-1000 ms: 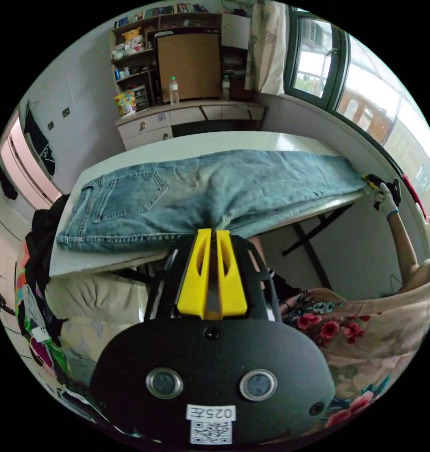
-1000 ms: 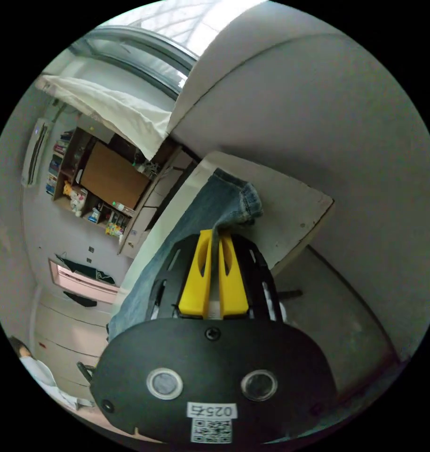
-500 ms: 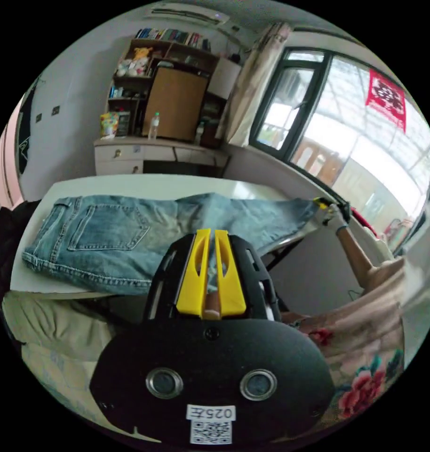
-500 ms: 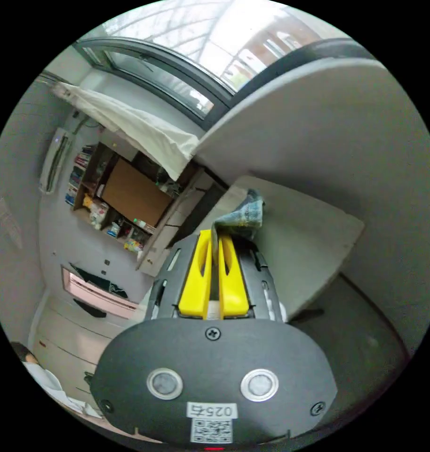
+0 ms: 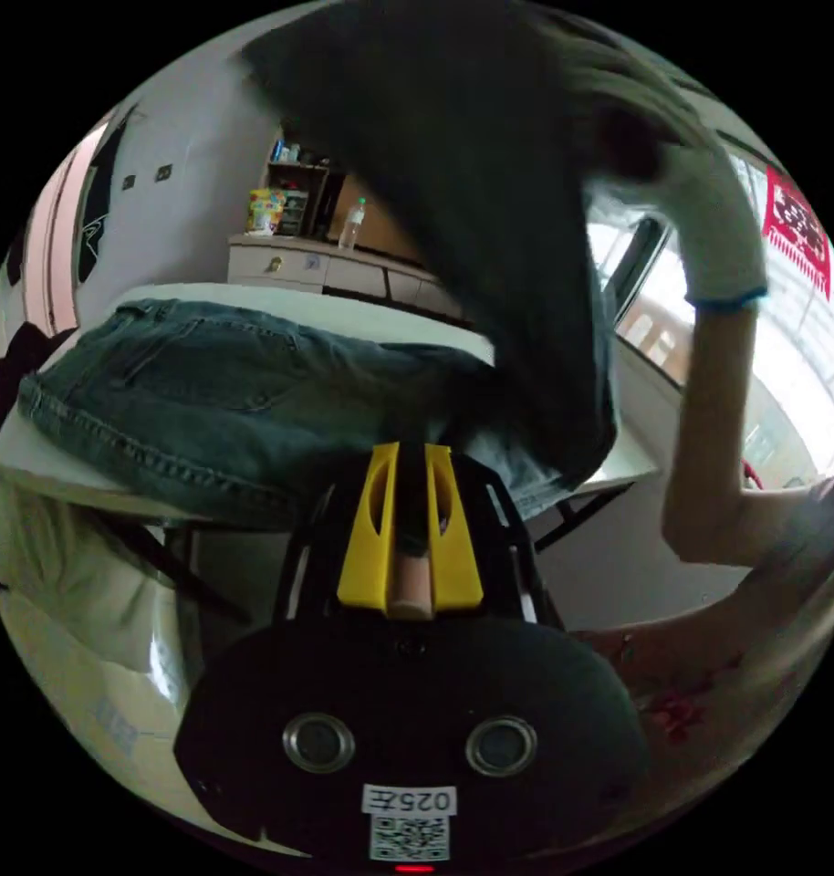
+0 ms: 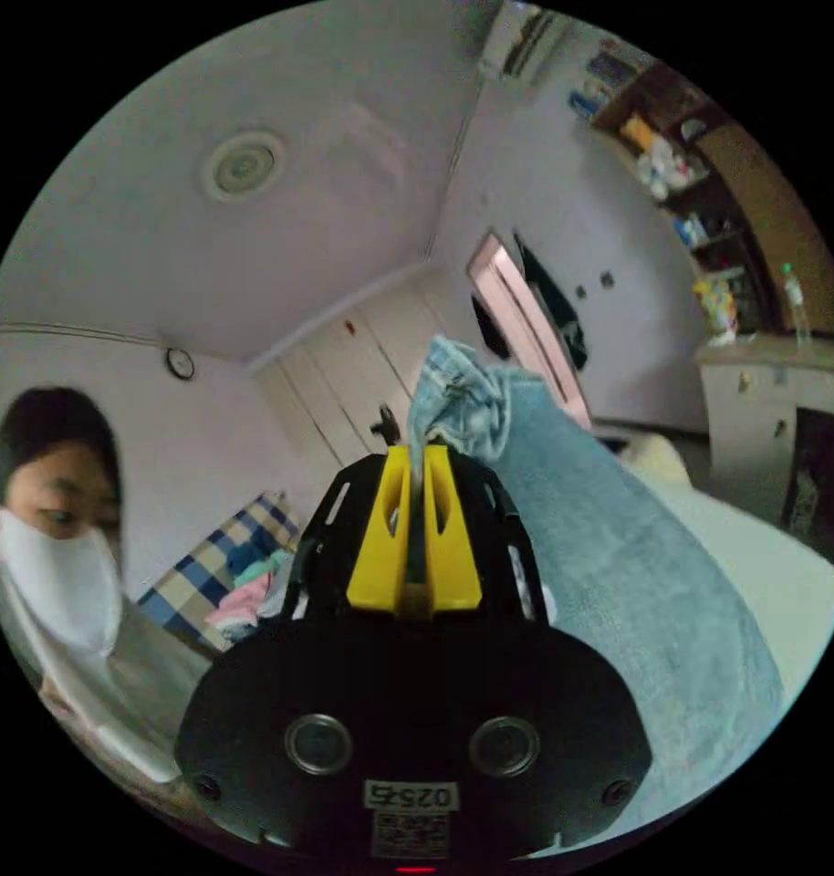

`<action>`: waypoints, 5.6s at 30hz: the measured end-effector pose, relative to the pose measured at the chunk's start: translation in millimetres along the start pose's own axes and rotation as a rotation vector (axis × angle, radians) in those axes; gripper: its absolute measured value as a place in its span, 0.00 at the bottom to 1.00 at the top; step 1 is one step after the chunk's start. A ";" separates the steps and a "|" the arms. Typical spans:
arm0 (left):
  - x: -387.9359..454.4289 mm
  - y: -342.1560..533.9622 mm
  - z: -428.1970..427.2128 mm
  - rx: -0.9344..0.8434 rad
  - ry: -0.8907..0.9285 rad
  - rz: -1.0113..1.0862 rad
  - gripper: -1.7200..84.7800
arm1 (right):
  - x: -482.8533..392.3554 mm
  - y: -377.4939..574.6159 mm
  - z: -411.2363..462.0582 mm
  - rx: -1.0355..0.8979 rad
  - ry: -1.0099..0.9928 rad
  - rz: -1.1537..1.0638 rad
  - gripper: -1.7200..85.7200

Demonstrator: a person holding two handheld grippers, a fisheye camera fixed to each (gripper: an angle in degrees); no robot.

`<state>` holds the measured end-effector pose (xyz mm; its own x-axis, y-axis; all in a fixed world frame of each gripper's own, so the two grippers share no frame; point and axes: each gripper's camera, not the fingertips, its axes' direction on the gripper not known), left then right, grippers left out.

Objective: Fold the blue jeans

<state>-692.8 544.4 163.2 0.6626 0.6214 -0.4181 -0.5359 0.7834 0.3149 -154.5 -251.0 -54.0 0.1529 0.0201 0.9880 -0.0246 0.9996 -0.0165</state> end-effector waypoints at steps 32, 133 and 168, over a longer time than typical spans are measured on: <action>-174.7 -7.9 -122.9 0.348 -0.201 -0.625 0.12 | 135.0 7.8 313.1 -0.667 0.062 -0.172 0.18; -109.6 13.5 33.2 0.238 -0.357 -0.383 0.04 | 222.1 -77.6 185.6 -0.714 -0.075 -0.280 0.08; 96.0 136.2 94.3 0.166 0.234 0.447 0.14 | 254.4 69.5 -235.4 -0.245 0.366 0.378 0.29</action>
<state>-652.9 712.2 246.3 0.2440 0.8899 -0.3854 -0.6365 0.4468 0.6287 115.2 -171.2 160.2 0.5107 0.3397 0.7898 0.0787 0.8963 -0.4365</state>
